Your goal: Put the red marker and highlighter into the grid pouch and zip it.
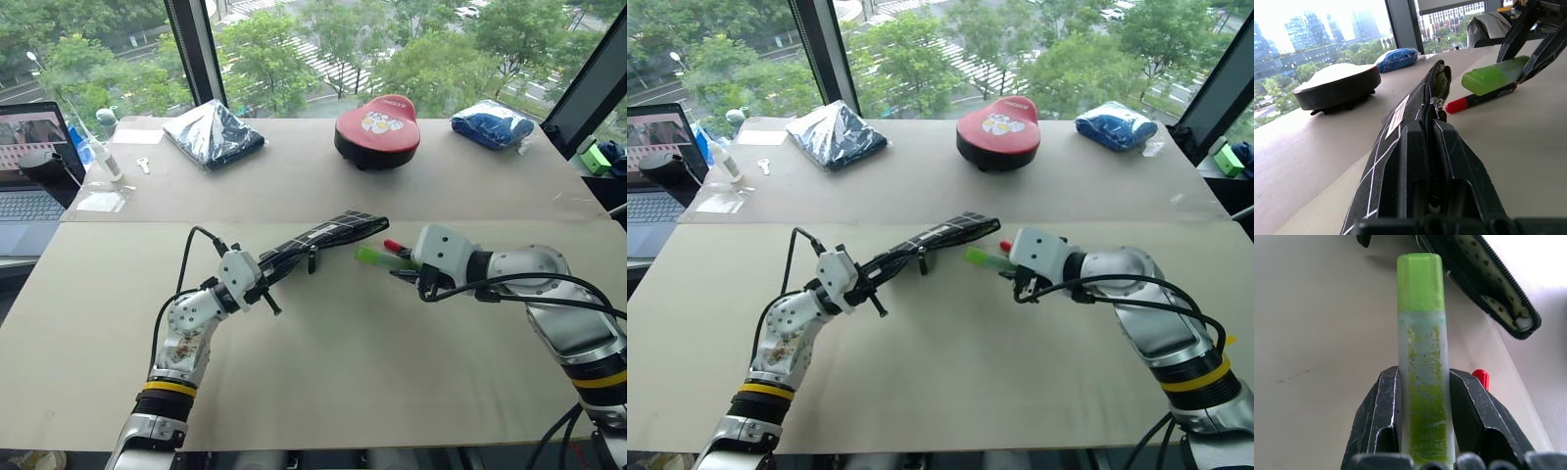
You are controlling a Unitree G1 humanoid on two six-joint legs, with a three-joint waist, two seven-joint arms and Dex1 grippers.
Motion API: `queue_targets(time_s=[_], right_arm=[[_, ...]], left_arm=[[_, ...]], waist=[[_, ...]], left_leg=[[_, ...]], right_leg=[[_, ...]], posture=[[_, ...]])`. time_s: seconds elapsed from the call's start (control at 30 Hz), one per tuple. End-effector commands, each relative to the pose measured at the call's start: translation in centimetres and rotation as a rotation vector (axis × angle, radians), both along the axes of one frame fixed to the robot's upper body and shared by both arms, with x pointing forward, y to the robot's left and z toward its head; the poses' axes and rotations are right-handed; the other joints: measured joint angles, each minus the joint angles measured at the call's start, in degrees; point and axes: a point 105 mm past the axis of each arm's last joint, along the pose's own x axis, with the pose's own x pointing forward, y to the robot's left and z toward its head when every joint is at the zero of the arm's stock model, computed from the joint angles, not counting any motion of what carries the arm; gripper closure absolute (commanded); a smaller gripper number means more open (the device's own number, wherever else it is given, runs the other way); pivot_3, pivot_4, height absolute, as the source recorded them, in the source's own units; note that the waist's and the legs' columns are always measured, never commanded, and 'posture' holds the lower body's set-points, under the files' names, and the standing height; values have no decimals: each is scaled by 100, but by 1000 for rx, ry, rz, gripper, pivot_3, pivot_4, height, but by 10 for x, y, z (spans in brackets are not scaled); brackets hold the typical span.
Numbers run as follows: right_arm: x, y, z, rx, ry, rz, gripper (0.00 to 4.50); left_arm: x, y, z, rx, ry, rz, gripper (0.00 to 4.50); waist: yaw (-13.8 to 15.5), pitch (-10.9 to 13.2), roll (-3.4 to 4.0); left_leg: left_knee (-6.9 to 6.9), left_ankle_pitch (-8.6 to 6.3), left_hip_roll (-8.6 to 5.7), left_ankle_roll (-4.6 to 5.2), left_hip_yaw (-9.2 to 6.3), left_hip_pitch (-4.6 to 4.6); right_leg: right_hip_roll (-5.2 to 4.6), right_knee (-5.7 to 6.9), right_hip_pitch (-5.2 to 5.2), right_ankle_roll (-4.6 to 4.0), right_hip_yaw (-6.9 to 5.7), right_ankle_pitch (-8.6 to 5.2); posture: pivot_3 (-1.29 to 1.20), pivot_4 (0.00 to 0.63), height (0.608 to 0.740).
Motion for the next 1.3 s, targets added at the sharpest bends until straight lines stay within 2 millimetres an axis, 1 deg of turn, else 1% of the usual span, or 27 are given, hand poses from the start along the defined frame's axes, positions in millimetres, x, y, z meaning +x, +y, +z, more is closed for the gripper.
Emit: queue_targets(time_s=[0.03,0.13,0.3,0.53,0.67,0.8,0.87,0.97,1.17,1.27,1.3], right_arm=[[9,1,15,60,-32,-10,3487],[15,2,16,98,-8,-29,3487],[23,0,12,63,0,-33,3487],[30,15,11,-24,-33,22,3487],[33,32,9,-61,-49,64,3487],[31,58,7,-100,-101,144,3487],[29,75,9,-116,-175,203,3487],[26,92,7,-178,-294,293,3487],[32,109,0,-247,-506,392,3487],[33,112,-6,-247,-544,429,3487],[35,111,-8,-258,-561,433,2474]], left_arm=[[-5,-2,9,-3,-42,-10,4500],[-6,-2,8,1,-41,-12,4500],[-6,-2,8,4,-41,-12,4500],[-7,-1,7,4,-38,-10,4500],[-6,0,7,5,-37,-7,4500],[-6,0,8,7,-38,-9,4500],[-5,0,9,8,-40,-11,4500],[-4,0,10,10,-43,-13,4500],[-3,0,12,8,-47,-14,4500],[-2,0,13,6,-48,-13,4500],[-2,1,13,5,-49,-11,4500]], waist=[[-3,0,0],[-3,0,0],[4,0,0],[-20,0,1],[-19,0,1],[-24,-1,1],[-18,-1,1],[-22,-1,1],[-39,-1,1],[-47,-1,1],[-49,-1,1]], left_leg=[[-1,0,0,0,0,0],[0,1,0,-1,0,-4],[0,1,-5,-1,1,-13],[-5,3,-6,-5,3,-16],[-7,4,-6,-6,3,-17],[-6,5,-7,-7,4,-18],[-6,5,-8,-8,4,-18],[-6,6,-9,-10,4,-18],[-6,11,-11,-18,6,-16],[-11,16,-8,-25,6,-13],[-13,17,-8,-27,6,-12]], right_leg=[[0,0,0,0,0,0],[0,2,-5,-1,0,1],[-2,3,-15,-1,0,1],[-1,6,-26,-1,1,1],[-1,7,-27,-2,1,2],[0,8,-29,-2,0,2],[0,10,-30,-2,0,2],[1,12,-32,-2,-1,2],[7,14,-32,-2,-1,2],[13,14,-32,-2,-1,2],[15,15,-32,-3,-1,2]], posture=[[0,150,740],[0,150,740],[0,150,740],[0,150,740],[0,150,740],[0,150,740],[0,150,740],[0,150,740],[0,150,740],[0,150,740],[0,150,740]])
